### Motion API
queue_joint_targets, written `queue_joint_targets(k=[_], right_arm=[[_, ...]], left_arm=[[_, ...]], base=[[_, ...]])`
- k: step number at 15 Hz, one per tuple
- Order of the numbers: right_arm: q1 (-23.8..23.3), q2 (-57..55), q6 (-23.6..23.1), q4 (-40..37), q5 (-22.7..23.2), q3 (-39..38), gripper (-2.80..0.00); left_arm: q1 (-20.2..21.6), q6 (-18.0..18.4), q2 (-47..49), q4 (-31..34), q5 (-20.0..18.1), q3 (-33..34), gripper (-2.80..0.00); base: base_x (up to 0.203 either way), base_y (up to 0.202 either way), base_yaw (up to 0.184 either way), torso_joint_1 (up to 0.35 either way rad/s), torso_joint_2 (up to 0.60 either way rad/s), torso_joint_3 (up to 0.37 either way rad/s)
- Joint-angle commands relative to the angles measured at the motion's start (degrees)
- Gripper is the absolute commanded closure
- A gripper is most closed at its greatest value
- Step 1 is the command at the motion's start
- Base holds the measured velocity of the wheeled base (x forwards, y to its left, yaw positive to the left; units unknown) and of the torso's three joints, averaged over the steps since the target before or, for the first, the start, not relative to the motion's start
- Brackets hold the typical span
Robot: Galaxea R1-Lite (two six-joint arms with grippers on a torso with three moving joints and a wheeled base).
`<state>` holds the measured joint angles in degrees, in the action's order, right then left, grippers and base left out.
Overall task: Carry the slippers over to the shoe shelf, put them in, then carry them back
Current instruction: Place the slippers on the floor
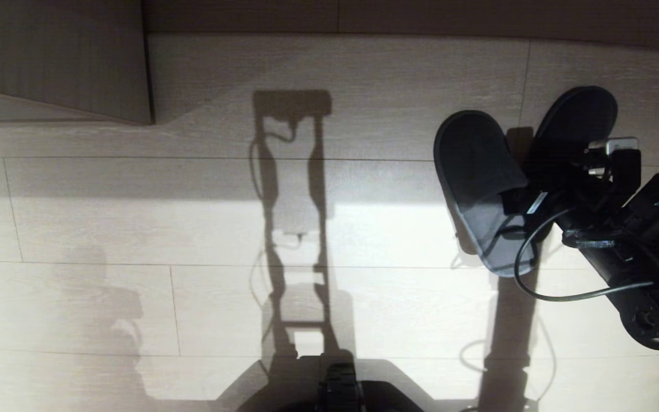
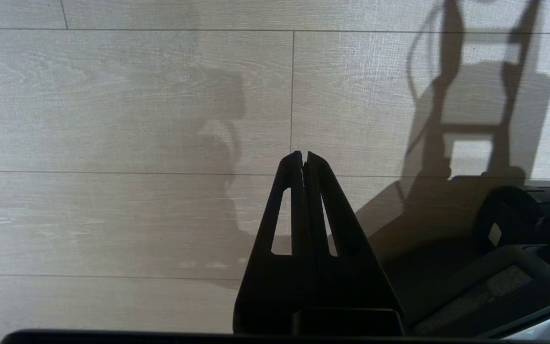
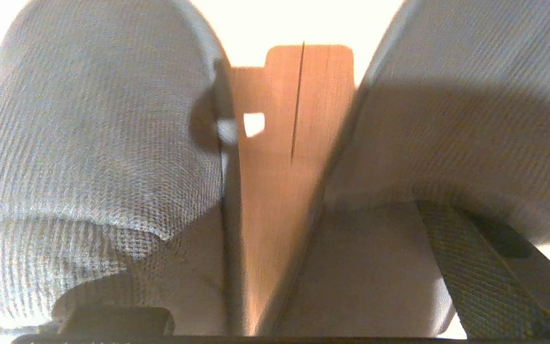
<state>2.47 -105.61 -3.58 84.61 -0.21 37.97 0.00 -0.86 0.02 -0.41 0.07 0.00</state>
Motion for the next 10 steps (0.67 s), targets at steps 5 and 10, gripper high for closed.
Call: queue_joint_targets(k=[5, 10], right_arm=[[1.3, 1.9, -1.4, 1.1, 0.3, -9.6, -2.8], [1.4, 1.9, -5.2, 0.8, 0.3, -14.6, -2.8]], left_arm=[[0.1, 0.0, -0.1, 0.0, 0.0, 0.0, 0.0], [0.0, 0.1, 0.0, 0.0, 0.0, 0.0, 0.0]], base=[[0.0, 0.0, 0.0, 0.0, 0.0, 0.0], [0.0, 0.0, 0.0, 0.0, 0.0, 0.0]])
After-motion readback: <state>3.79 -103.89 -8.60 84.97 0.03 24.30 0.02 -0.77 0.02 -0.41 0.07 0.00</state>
